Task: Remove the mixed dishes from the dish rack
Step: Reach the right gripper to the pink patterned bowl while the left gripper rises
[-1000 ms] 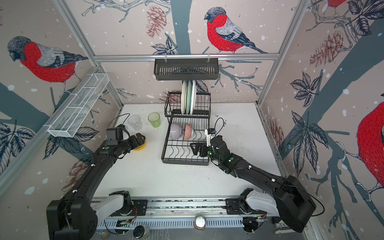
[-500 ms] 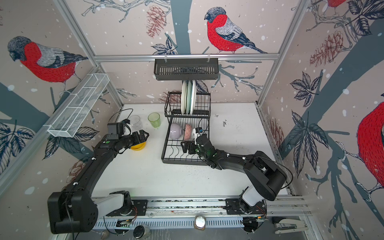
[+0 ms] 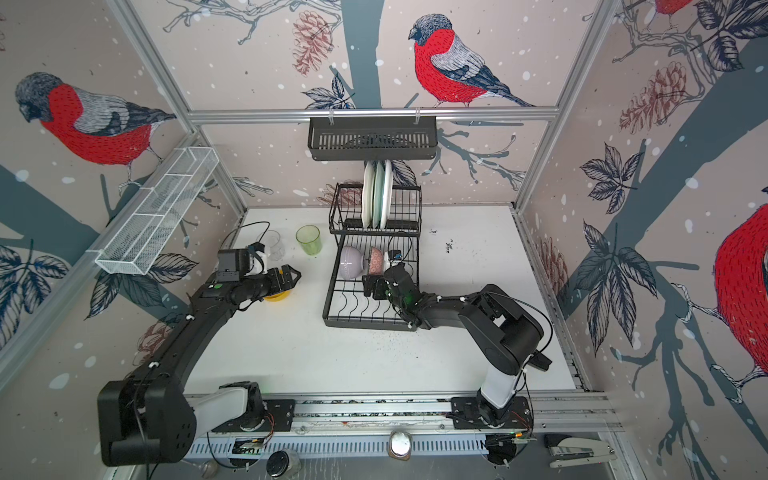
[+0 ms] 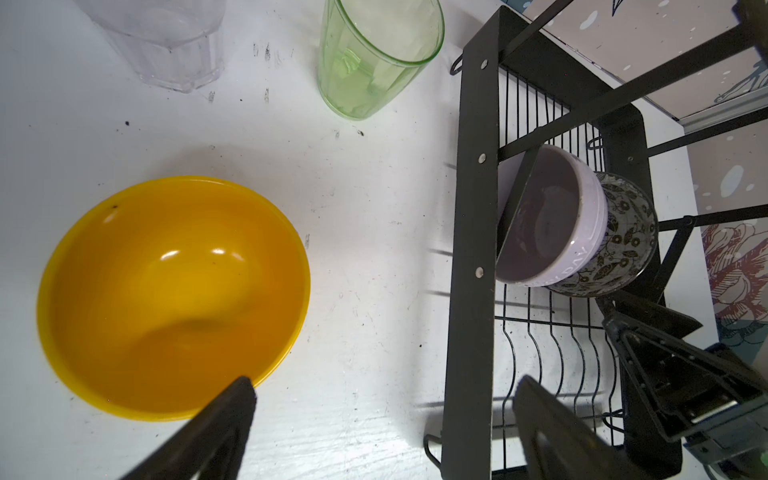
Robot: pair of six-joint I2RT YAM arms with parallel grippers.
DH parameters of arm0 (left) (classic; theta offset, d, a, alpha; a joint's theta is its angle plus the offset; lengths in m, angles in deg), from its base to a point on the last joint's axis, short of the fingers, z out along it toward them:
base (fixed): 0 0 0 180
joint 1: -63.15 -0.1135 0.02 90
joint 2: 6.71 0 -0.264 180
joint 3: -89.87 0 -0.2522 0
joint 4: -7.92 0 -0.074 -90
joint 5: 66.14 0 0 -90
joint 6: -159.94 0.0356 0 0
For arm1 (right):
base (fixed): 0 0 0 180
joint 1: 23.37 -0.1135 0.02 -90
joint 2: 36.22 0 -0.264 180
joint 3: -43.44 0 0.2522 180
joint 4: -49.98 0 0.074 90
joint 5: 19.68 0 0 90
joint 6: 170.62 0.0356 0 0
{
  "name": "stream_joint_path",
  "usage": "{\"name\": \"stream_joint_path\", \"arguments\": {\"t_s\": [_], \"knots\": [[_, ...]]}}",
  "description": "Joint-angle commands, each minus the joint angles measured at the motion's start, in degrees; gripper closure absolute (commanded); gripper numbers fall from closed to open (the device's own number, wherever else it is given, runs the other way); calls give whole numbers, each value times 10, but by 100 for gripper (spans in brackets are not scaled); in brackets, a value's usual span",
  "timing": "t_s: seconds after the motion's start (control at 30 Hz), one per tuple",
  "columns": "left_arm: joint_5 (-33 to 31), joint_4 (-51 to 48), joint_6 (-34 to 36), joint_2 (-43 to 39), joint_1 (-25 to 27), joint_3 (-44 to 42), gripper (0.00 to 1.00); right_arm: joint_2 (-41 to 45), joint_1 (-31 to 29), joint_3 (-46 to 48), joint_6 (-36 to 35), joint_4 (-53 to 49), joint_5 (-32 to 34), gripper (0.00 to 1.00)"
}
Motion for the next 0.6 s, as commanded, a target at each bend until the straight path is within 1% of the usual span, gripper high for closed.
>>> {"name": "stream_joint_path", "arguments": {"t_s": [0.0,0.23,0.5,0.57], "knots": [[8,8,10,-2,0,-4,3,-13,3,-12,-3,19,10,5],[11,8,12,9,-1,-2,3,-31,16,-28,-7,19,11,8],[14,11,7,14,-1,-4,3,-50,27,-38,-15,21,14,13],[14,12,5,15,0,-6,3,-55,28,-46,-18,15,14,16]]}}
